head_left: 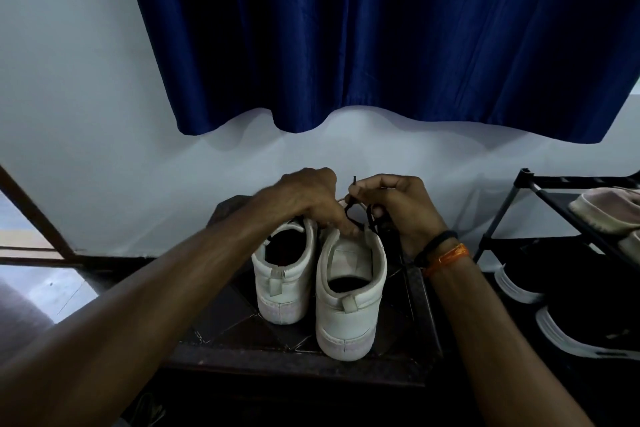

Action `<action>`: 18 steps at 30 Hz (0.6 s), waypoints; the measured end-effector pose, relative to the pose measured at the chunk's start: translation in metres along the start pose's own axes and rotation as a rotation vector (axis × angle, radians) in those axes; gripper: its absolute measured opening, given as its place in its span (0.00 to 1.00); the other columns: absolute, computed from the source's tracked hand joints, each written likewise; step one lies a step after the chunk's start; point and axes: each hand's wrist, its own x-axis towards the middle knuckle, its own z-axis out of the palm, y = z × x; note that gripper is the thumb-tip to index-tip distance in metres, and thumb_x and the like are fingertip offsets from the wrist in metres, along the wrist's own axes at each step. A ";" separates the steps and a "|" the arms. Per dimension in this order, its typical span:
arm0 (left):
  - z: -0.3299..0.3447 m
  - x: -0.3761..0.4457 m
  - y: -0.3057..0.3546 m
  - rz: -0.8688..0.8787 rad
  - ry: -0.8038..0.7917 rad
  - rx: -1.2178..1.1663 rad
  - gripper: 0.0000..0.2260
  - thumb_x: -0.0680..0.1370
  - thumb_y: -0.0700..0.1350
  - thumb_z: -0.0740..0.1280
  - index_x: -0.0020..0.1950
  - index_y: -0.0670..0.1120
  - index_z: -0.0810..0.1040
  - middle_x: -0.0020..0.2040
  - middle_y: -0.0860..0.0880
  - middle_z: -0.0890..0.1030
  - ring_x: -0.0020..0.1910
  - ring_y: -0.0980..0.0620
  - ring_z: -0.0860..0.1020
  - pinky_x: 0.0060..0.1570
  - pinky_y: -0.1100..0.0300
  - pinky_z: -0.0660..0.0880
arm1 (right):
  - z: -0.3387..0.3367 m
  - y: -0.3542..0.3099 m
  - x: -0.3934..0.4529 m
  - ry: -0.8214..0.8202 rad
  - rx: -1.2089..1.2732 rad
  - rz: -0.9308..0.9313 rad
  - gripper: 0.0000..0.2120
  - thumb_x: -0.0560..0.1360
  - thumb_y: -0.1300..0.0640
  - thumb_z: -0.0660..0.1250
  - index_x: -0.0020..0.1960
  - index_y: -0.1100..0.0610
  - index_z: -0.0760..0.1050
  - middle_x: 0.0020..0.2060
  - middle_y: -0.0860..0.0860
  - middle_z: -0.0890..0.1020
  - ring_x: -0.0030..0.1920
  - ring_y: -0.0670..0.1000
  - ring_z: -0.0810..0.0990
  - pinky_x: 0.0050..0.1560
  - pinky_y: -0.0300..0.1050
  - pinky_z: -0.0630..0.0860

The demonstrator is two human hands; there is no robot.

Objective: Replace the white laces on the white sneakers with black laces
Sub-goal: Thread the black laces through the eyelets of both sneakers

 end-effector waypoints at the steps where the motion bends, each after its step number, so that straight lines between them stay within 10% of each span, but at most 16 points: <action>1: 0.001 0.001 0.001 -0.014 0.018 -0.004 0.25 0.64 0.61 0.80 0.49 0.46 0.78 0.45 0.50 0.83 0.46 0.51 0.81 0.45 0.55 0.78 | 0.000 0.001 0.000 0.002 0.018 0.009 0.03 0.74 0.65 0.74 0.45 0.66 0.84 0.44 0.65 0.85 0.24 0.46 0.69 0.23 0.36 0.66; 5: -0.003 0.006 0.000 -0.087 0.023 -0.100 0.18 0.62 0.51 0.82 0.44 0.44 0.81 0.39 0.49 0.83 0.36 0.52 0.79 0.32 0.61 0.72 | -0.005 0.000 0.002 -0.042 -0.211 -0.031 0.03 0.73 0.66 0.74 0.46 0.63 0.86 0.41 0.60 0.87 0.26 0.42 0.75 0.28 0.36 0.71; 10: -0.006 0.016 -0.016 -0.146 -0.061 -0.268 0.20 0.55 0.47 0.84 0.45 0.44 0.88 0.44 0.45 0.87 0.45 0.46 0.85 0.48 0.53 0.82 | -0.003 0.003 0.005 -0.132 -0.629 -0.068 0.04 0.69 0.55 0.79 0.43 0.50 0.88 0.39 0.45 0.87 0.44 0.42 0.84 0.49 0.36 0.79; 18: -0.009 0.021 -0.021 -0.180 -0.148 -0.407 0.08 0.66 0.33 0.79 0.41 0.43 0.88 0.37 0.48 0.86 0.45 0.48 0.82 0.57 0.53 0.80 | 0.004 -0.007 -0.001 -0.219 -0.668 -0.100 0.01 0.69 0.57 0.78 0.41 0.52 0.88 0.37 0.45 0.87 0.44 0.41 0.83 0.47 0.30 0.75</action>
